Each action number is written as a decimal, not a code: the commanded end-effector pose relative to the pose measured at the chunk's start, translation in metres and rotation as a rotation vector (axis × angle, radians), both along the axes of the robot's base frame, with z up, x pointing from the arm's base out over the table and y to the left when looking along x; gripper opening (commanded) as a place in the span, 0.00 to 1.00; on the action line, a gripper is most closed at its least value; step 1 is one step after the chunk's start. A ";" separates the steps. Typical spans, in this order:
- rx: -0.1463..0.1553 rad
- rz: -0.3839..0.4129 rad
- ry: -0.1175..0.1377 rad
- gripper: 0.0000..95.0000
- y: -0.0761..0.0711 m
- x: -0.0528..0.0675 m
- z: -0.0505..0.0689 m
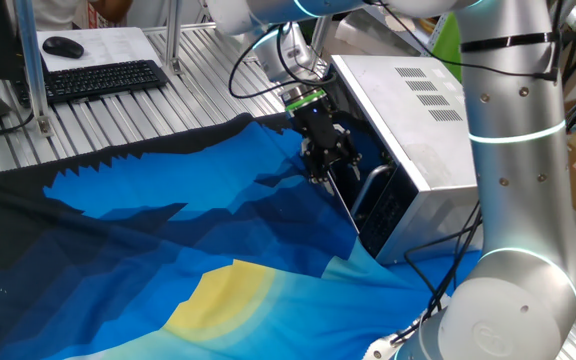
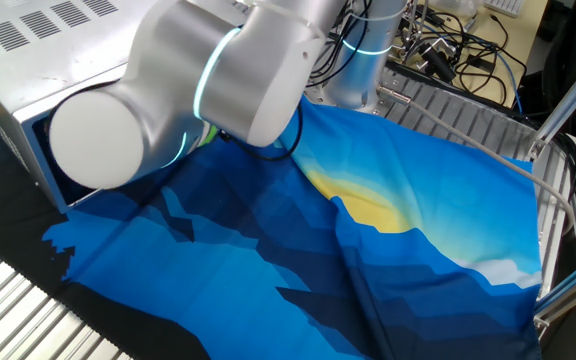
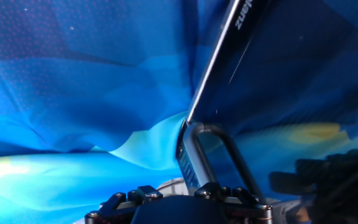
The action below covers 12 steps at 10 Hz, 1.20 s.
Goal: Open the microwave door
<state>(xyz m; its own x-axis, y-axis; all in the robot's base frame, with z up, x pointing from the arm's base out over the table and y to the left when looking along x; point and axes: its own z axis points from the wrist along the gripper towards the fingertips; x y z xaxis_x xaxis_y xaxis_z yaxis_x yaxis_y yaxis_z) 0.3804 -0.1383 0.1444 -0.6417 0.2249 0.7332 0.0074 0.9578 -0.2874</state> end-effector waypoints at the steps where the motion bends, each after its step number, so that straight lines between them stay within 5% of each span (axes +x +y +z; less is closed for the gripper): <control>1: -0.002 0.002 0.003 0.60 -0.002 0.001 0.000; 10: 0.025 -0.008 -0.011 0.60 -0.009 -0.016 -0.007; 11: 0.042 -0.036 -0.019 0.40 -0.009 -0.016 -0.007; 12: 0.061 -0.055 -0.024 0.40 -0.009 -0.016 -0.007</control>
